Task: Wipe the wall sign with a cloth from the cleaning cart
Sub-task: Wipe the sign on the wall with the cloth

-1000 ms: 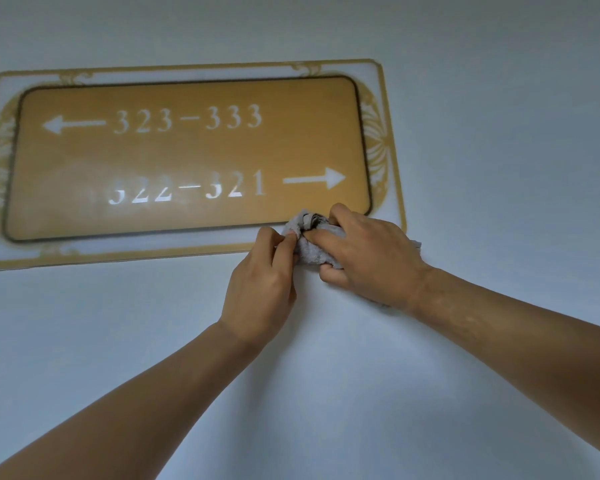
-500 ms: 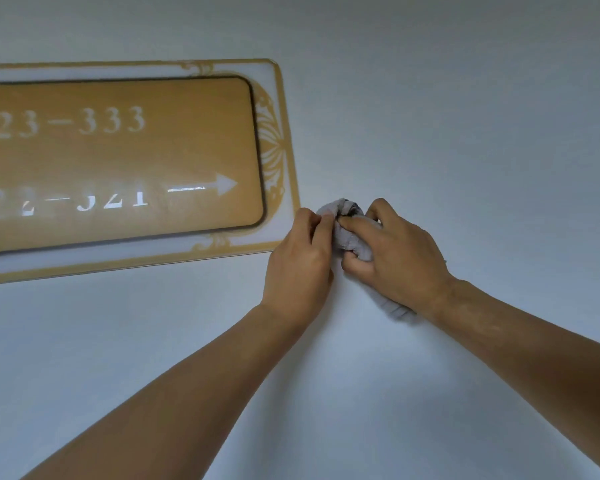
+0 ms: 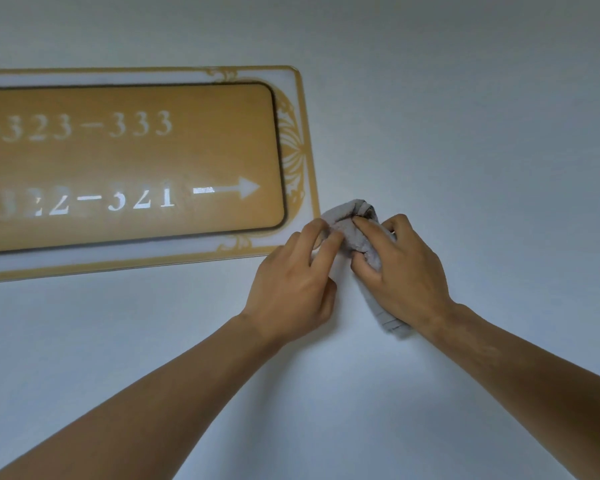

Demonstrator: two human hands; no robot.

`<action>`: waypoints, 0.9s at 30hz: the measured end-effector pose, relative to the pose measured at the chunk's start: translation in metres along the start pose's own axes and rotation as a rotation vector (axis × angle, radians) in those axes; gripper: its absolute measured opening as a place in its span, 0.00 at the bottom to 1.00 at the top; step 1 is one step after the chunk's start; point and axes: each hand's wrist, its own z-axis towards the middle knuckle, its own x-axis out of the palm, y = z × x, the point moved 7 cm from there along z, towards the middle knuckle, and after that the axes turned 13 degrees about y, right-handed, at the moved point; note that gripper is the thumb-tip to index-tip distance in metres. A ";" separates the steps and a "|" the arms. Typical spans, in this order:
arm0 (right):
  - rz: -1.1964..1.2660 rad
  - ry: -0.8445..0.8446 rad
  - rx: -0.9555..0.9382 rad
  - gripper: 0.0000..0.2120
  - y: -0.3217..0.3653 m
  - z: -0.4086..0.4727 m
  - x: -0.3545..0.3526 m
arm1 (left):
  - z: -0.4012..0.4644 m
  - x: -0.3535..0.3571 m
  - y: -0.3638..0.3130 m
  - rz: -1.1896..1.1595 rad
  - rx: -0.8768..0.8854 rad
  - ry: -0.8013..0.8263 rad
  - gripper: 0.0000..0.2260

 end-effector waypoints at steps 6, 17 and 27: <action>0.144 -0.160 0.046 0.22 0.026 0.015 -0.011 | -0.023 -0.026 0.025 0.090 0.066 -0.102 0.10; 0.023 -0.143 0.044 0.21 0.099 0.082 -0.005 | -0.042 -0.043 0.088 0.137 -0.113 -0.009 0.28; -0.032 -0.035 -0.134 0.21 0.111 0.066 0.039 | -0.058 0.004 0.096 0.097 -0.165 -0.062 0.29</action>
